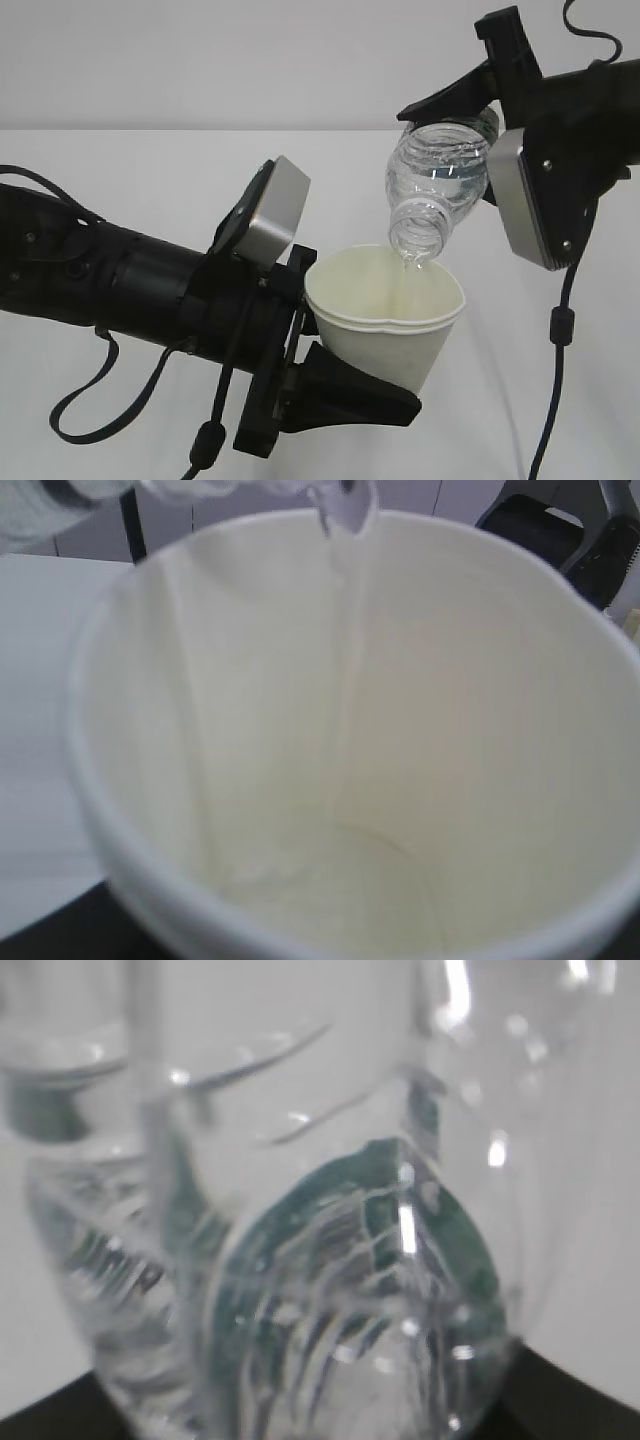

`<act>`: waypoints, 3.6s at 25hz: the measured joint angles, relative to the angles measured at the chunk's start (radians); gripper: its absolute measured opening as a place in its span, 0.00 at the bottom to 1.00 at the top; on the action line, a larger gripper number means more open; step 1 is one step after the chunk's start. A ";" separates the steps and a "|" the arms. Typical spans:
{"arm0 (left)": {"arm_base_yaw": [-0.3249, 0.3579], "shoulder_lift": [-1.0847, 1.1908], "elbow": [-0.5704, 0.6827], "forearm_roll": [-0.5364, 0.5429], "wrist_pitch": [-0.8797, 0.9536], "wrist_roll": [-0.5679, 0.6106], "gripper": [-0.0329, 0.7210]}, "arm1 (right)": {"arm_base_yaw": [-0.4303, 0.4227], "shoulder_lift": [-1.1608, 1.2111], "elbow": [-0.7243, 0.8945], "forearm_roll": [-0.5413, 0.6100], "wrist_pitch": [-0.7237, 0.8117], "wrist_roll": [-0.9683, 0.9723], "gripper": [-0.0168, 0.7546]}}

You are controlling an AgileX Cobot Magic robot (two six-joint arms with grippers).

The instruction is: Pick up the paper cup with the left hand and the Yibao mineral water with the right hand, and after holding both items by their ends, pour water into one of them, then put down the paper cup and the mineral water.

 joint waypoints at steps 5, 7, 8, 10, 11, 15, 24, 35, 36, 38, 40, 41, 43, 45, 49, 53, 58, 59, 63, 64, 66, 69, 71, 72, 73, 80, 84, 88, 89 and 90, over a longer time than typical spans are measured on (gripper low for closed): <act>0.000 0.000 0.000 0.000 0.000 0.000 0.63 | 0.000 0.000 -0.017 0.000 -0.001 -0.002 0.56; 0.000 0.000 0.000 0.000 0.000 0.000 0.63 | 0.000 0.000 -0.019 0.000 -0.002 -0.002 0.56; 0.000 0.000 0.000 0.000 0.000 0.000 0.63 | 0.000 0.000 -0.019 0.000 -0.002 -0.002 0.56; 0.000 0.000 0.000 0.000 0.000 0.000 0.63 | 0.000 0.000 -0.019 0.000 -0.004 -0.002 0.56; 0.000 0.000 0.000 0.000 0.000 0.000 0.63 | 0.000 0.000 -0.019 0.000 -0.004 -0.002 0.56; 0.000 0.000 0.000 0.000 0.000 0.000 0.63 | 0.000 0.000 -0.021 0.000 -0.009 -0.002 0.56; 0.000 0.000 0.000 0.000 0.002 0.000 0.63 | 0.000 0.000 -0.021 0.000 -0.017 -0.002 0.56; 0.000 0.000 0.000 0.000 0.002 0.000 0.63 | 0.000 0.000 -0.035 0.001 -0.027 -0.005 0.56; 0.000 0.000 0.000 0.000 0.002 0.000 0.63 | 0.000 0.000 -0.041 0.001 -0.027 -0.005 0.56; 0.000 0.000 0.000 0.000 0.002 0.000 0.63 | 0.000 0.000 -0.046 0.001 -0.029 -0.005 0.56; 0.000 0.000 0.000 0.000 0.002 0.000 0.63 | 0.000 0.000 -0.048 0.002 -0.029 -0.005 0.56; 0.000 0.000 0.000 0.000 0.004 0.000 0.63 | 0.000 0.000 -0.048 0.002 -0.029 -0.005 0.56; 0.000 0.000 0.000 0.000 0.004 0.000 0.63 | 0.000 0.000 -0.048 0.004 -0.029 -0.005 0.56; 0.000 0.000 0.000 0.000 0.004 0.000 0.63 | 0.000 0.000 -0.048 0.004 -0.029 -0.007 0.56; 0.000 0.000 0.000 0.000 0.004 0.000 0.63 | 0.000 0.000 -0.048 0.004 -0.031 -0.021 0.56; 0.000 0.000 0.000 0.000 0.004 0.000 0.63 | 0.000 0.000 -0.048 0.004 -0.031 -0.029 0.56; 0.000 0.000 0.000 0.000 0.004 0.000 0.63 | 0.000 0.000 -0.048 0.004 -0.031 -0.037 0.56; 0.000 0.000 0.000 0.000 0.004 0.000 0.63 | 0.000 0.000 -0.048 0.004 -0.031 -0.037 0.56; 0.000 0.000 0.000 0.000 0.004 0.000 0.62 | 0.000 0.000 -0.050 0.004 -0.031 -0.038 0.56; 0.000 0.000 0.000 0.000 0.004 0.000 0.63 | 0.000 0.000 -0.050 0.004 -0.031 -0.038 0.56; 0.000 0.000 0.000 0.000 0.004 0.000 0.63 | 0.000 0.000 -0.050 0.004 -0.033 -0.040 0.56; 0.000 0.000 0.000 0.000 0.004 0.000 0.62 | 0.000 0.000 -0.052 0.004 -0.033 -0.040 0.56; 0.000 0.000 0.000 0.000 0.004 0.000 0.62 | 0.000 0.000 -0.054 0.004 -0.035 -0.040 0.56; 0.000 0.000 0.000 0.000 0.004 0.000 0.62 | 0.000 0.000 -0.054 0.004 -0.036 -0.040 0.56; 0.000 0.000 0.000 0.000 0.004 0.000 0.62 | 0.000 0.000 -0.054 0.004 -0.037 -0.040 0.56; 0.000 0.000 0.000 0.001 0.004 -0.002 0.62 | 0.000 0.000 -0.054 0.004 -0.046 -0.040 0.56; 0.000 0.000 0.000 0.004 0.004 -0.004 0.62 | 0.000 0.000 -0.054 0.004 -0.051 -0.040 0.56; 0.000 0.000 0.000 0.014 0.004 -0.006 0.62 | 0.000 0.000 -0.054 0.004 -0.052 -0.042 0.56; 0.000 0.000 0.000 0.014 0.004 -0.006 0.62 | 0.000 0.000 -0.054 0.004 -0.053 -0.044 0.56; 0.000 0.000 0.000 0.016 0.002 -0.006 0.62 | 0.000 0.000 -0.054 0.004 -0.053 -0.044 0.56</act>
